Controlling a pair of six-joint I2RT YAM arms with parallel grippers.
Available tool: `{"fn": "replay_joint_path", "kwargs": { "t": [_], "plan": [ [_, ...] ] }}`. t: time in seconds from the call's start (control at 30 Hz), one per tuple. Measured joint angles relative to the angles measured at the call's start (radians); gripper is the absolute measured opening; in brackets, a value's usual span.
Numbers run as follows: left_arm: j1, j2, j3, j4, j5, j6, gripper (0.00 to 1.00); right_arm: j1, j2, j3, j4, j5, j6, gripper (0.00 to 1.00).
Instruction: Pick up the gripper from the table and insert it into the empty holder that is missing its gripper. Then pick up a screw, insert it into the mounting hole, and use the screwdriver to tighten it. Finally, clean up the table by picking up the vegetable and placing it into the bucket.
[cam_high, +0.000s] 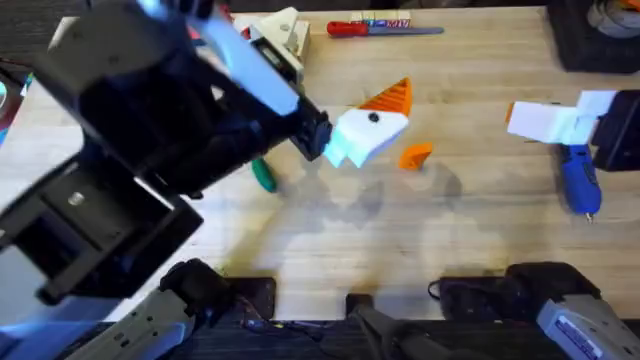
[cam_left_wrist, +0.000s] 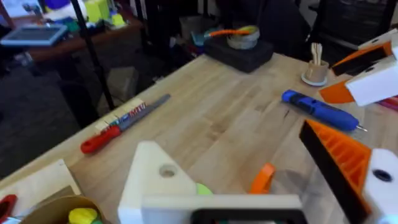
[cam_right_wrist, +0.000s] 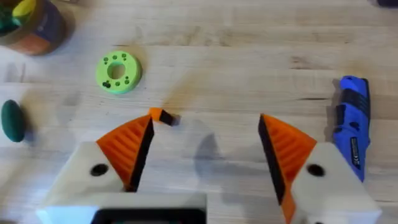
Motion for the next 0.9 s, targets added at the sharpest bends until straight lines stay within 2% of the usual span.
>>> {"fn": "replay_joint_path", "kwargs": {
  "t": [0.13,0.27,0.43,0.6,0.73,0.9],
  "plan": [
    [0.0,-0.094,-0.168,0.188,-0.022,0.043,0.991,0.0,0.0,0.0,0.0,0.0,0.0,0.992],
    [0.0,-0.245,-0.342,0.273,-0.028,0.06,0.99,0.0,0.0,0.0,0.0,0.0,0.0,0.992],
    [0.0,-0.458,-0.51,0.276,-0.044,0.064,0.991,0.0,0.0,0.0,0.0,0.0,0.0,0.992],
    [0.01,-0.642,-0.618,0.276,-0.08,0.056,0.99,0.0,0.0,0.0,0.0,0.0,0.0,0.992],
    [0.058,-0.748,-0.669,0.253,-0.083,0.032,0.99,0.0,0.0,0.0,0.0,0.0,0.0,0.992],
    [0.143,-0.768,-0.668,0.208,-0.057,0.009,0.99,0.0,0.0,0.0,0.0,0.0,0.0,0.992]
  ]
}}
